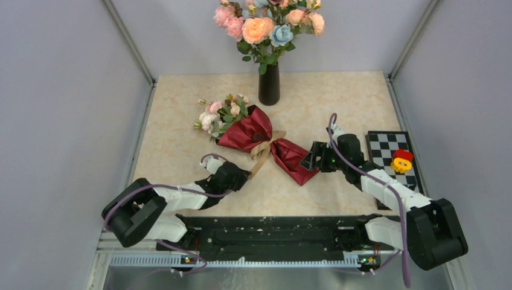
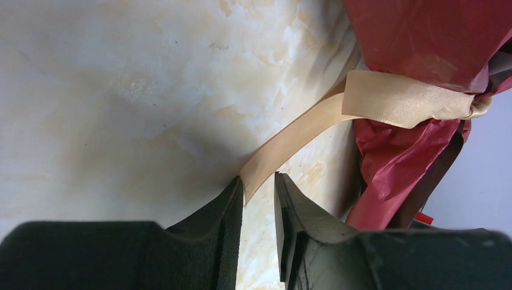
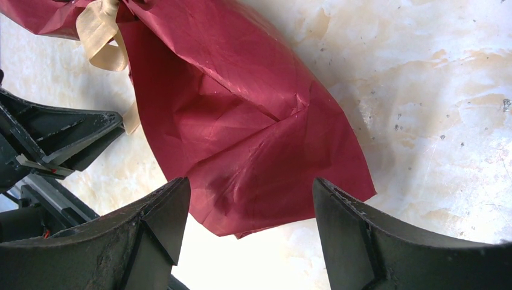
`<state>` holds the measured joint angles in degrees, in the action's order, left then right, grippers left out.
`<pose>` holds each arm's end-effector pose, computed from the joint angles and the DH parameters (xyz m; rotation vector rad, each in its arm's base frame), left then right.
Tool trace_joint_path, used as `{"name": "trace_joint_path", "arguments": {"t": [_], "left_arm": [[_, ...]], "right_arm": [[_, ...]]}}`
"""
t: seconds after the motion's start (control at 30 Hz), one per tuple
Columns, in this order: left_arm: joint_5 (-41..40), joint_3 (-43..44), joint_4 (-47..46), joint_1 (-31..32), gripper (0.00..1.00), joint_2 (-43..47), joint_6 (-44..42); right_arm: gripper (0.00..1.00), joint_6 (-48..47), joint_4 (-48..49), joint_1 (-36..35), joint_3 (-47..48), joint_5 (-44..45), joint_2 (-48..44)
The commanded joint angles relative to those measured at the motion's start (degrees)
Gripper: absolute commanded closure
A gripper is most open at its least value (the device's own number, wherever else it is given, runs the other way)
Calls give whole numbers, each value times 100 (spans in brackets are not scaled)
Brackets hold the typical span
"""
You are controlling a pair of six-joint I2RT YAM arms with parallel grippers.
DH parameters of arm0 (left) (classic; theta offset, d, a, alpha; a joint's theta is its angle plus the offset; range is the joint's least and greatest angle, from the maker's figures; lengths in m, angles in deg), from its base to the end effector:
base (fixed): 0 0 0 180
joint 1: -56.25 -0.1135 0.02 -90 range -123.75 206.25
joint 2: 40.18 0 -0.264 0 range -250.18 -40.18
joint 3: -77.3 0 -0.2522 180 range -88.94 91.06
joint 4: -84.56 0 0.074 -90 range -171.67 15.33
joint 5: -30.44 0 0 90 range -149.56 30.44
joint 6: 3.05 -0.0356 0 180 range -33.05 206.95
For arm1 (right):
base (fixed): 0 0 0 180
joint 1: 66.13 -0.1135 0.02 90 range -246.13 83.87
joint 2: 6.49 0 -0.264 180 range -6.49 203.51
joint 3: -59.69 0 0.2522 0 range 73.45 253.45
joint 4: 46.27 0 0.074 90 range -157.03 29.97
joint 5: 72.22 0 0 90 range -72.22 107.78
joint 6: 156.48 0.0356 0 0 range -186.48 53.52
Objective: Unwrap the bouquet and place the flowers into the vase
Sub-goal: Untie the ribbon from the wrapping paper.
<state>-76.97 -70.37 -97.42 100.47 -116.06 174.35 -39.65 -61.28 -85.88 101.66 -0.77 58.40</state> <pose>0.1645 -0.1452 0.1241 -1.0379 2.1731 -0.8349 0.2082 0.0868 0.1881 -0.0412 2.3144 0.7918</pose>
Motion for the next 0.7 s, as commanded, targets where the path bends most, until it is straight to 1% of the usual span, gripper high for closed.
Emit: {"name": "trace_joint_path", "arguments": {"t": [0.0,0.13,0.23,0.3,0.47,0.57,0.67], "left_arm": [[-99,-132,482,-28,69,-371,-53],[-65,-90,450,-21,71,-513,-83],[-84,-85,469,-24,74,-565,-83],[-103,-81,505,-27,77,-596,-83],[-114,-57,504,-27,90,-688,-115],[-133,-29,516,-26,100,-690,-198],[-197,-9,546,-23,100,-572,-333]], "right_arm": [[25,-3,239,-29,132,0,-98],[25,-19,230,-29,164,9,-78],[25,-27,231,-30,173,18,-57],[25,-28,241,-31,173,9,-44],[25,-33,266,-29,185,18,-26],[25,-54,253,-34,193,18,-28],[25,-116,182,-31,231,34,-39]]}}
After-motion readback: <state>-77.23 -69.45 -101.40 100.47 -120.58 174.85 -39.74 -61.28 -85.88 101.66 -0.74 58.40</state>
